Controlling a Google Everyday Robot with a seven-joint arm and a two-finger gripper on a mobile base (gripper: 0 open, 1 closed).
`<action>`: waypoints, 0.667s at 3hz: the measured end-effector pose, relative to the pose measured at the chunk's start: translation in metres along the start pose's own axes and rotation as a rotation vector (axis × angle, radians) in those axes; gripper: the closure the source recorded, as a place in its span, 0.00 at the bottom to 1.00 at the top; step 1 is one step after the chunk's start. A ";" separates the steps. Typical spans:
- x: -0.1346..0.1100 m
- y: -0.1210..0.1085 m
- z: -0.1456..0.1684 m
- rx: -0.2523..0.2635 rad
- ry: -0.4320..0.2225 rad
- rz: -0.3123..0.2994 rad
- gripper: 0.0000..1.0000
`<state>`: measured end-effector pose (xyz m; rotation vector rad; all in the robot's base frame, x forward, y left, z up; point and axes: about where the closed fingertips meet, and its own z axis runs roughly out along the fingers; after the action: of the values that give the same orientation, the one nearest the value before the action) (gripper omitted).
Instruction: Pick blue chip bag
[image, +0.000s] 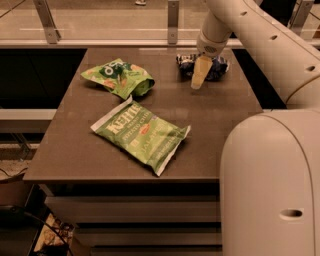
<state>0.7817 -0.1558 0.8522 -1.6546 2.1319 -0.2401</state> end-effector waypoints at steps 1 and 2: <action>0.007 -0.002 -0.015 0.023 0.013 0.022 0.00; 0.013 -0.005 -0.033 0.061 0.012 0.044 0.00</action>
Offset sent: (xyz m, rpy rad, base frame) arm -0.0277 -0.0288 0.0553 0.0034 -0.1045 -0.0944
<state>0.7686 -0.1737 0.8809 -1.5741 2.1459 -0.2991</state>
